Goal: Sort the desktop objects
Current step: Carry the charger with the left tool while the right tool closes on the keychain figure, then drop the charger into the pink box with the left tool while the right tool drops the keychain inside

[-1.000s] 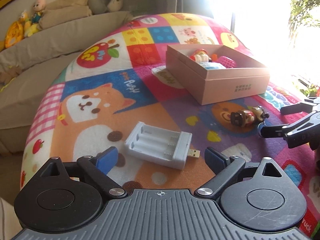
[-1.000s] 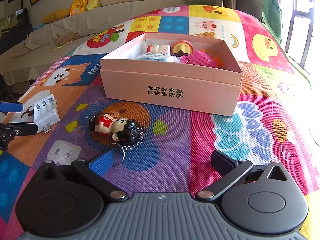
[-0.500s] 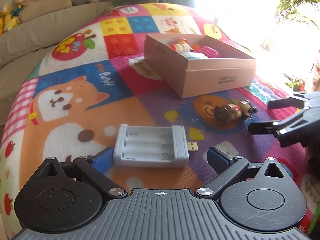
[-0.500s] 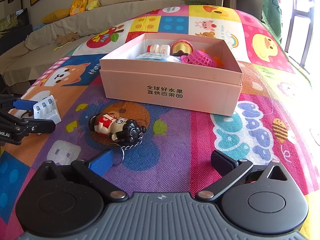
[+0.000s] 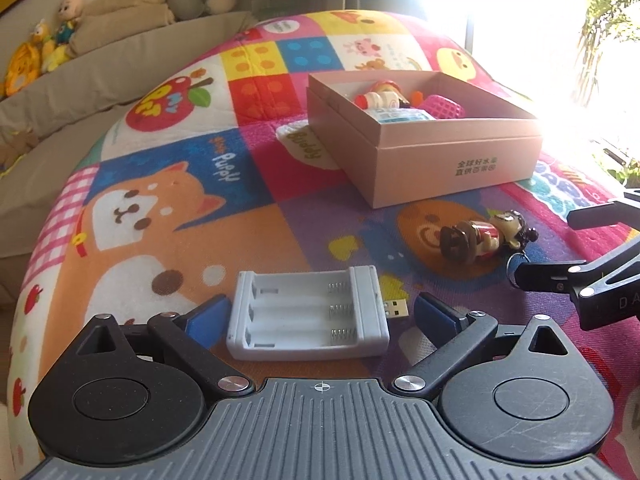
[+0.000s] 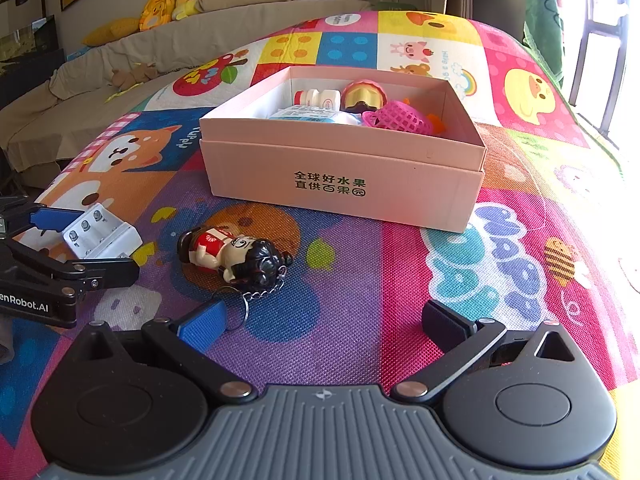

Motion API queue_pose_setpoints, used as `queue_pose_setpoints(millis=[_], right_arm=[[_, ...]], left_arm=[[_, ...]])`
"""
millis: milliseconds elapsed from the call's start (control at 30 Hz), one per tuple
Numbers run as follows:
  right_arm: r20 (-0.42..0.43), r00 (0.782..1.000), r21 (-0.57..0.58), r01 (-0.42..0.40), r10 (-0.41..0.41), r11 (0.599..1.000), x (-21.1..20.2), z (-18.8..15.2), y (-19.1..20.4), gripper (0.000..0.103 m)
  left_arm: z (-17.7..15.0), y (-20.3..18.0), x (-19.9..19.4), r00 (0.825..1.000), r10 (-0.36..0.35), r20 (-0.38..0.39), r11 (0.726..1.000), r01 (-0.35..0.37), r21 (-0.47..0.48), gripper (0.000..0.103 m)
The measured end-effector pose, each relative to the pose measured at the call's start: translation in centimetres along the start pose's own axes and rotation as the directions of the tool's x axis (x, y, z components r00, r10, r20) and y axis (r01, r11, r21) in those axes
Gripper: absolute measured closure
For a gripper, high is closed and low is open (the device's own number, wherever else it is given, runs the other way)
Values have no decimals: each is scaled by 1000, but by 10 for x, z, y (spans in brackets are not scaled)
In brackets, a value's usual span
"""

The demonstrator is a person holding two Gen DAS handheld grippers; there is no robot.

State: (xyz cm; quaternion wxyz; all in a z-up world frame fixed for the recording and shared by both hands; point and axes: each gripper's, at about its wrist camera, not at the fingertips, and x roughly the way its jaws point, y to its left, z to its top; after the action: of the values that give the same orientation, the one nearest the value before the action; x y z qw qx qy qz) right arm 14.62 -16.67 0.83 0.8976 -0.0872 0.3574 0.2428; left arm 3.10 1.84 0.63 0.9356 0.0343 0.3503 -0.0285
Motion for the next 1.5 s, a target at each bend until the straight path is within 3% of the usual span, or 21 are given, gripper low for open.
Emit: queue_pose_setpoints(millis=[100, 267, 400, 467, 533, 633, 833, 900, 967, 1067, 1167, 1333, 1400, 1500], right_arm=[[32, 999, -1, 16, -16, 1000, -4, 2, 6, 0], [55, 997, 38, -64, 62, 997, -4, 16, 25, 0], [49, 998, 41, -47, 45, 998, 8, 28, 41, 1], [22, 999, 35, -37, 36, 999, 15, 32, 45, 10], [-12, 999, 37, -36, 37, 999, 20, 34, 46, 24], [-18, 999, 26, -33, 34, 999, 19, 33, 45, 35], [-42, 993, -20, -109, 108, 994, -7, 29, 31, 35], [-5, 995, -49, -100, 100, 994, -29, 34, 22, 35], [105, 992, -60, -66, 72, 996, -63, 51, 7, 35], [274, 961, 10, -48, 43, 999, -113, 88, -22, 35], [369, 929, 66, -45, 17, 997, -140, 114, -46, 35], [378, 925, 117, -1, -44, 993, -134, 134, -65, 35], [372, 926, 129, 13, -61, 992, -127, 138, -70, 35], [350, 933, 153, 32, -85, 988, -118, 135, -81, 35]], left_arm=[[-3, 3, -4, 1000, 17, 3, 1000, -17, 4, 8], [-7, 15, -10, 997, 77, 4, 997, -77, 0, 8], [-9, 21, -12, 998, 67, -1, 998, -67, -18, 8], [-9, 21, -11, 998, 66, 0, 998, -66, -20, 7], [-8, 22, -10, 998, 62, -2, 998, -62, -28, 7], [-8, 23, -8, 998, 58, -6, 998, -58, -39, 6], [-2, 15, -20, 999, 44, 16, 999, -44, 0, 9], [13, 12, -32, 998, 5, 59, 1000, -5, 8, 9], [37, 7, -47, 989, -20, 145, 999, 16, 27, 9], [79, -8, -61, 961, -48, 274, 996, 27, 80, 9], [112, -28, -49, 944, -84, 320, 991, 45, 127, 9], [154, -49, -3, 940, -166, 299, 986, 149, 78, 8], [152, -51, 5, 946, -160, 281, 987, 148, 62, 7], [123, -43, 6, 955, -173, 242, 985, 164, 57, 3]])
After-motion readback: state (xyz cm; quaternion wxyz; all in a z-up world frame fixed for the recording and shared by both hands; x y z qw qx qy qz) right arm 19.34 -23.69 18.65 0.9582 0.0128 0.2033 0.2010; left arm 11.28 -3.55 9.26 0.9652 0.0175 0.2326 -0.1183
